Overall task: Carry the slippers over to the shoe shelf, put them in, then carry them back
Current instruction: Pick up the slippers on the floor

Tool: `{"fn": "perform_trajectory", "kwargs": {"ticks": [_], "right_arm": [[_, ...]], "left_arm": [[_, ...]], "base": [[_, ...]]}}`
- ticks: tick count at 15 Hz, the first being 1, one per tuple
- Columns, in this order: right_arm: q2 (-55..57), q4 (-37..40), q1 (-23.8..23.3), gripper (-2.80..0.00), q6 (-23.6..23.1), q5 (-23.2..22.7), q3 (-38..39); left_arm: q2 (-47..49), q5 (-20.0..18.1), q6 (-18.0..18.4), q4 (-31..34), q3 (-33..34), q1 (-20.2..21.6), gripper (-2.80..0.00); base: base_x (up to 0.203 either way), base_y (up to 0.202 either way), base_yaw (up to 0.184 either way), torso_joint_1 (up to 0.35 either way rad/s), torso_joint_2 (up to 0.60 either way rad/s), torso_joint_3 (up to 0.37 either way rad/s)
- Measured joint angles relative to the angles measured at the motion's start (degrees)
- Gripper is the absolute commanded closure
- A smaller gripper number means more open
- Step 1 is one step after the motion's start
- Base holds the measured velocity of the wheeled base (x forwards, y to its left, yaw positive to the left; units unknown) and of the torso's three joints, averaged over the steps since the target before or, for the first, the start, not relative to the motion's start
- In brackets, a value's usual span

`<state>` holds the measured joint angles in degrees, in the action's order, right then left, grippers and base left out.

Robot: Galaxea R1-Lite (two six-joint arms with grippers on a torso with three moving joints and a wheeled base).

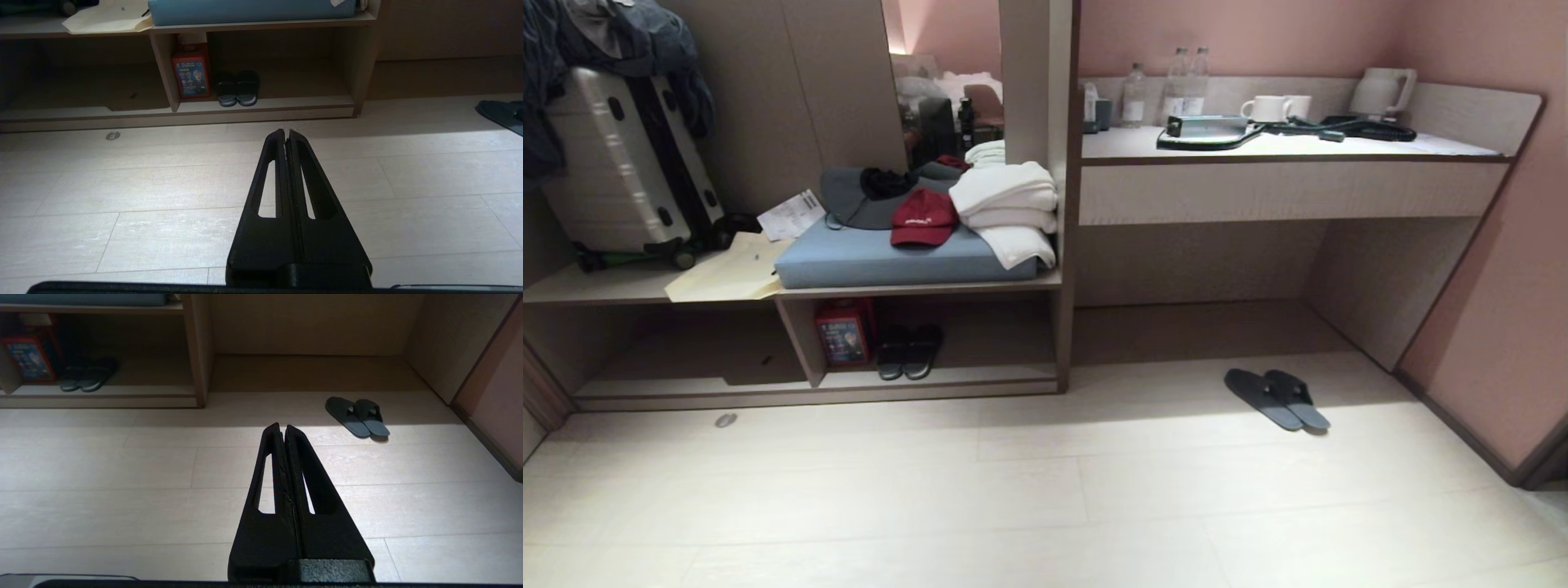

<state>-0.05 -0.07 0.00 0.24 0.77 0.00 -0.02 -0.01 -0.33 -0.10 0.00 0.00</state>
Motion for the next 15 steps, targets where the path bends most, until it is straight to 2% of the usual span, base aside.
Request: {"fn": "perform_trajectory", "kwargs": {"ticks": [15], "right_arm": [[0.0,-0.1,0.0,0.0,0.4,0.2,0.0]], "left_arm": [[0.0,0.0,0.0,0.0,0.0,0.0,0.0]], "base": [[0.195,0.0,-0.001,0.002,0.0,0.002]]}}
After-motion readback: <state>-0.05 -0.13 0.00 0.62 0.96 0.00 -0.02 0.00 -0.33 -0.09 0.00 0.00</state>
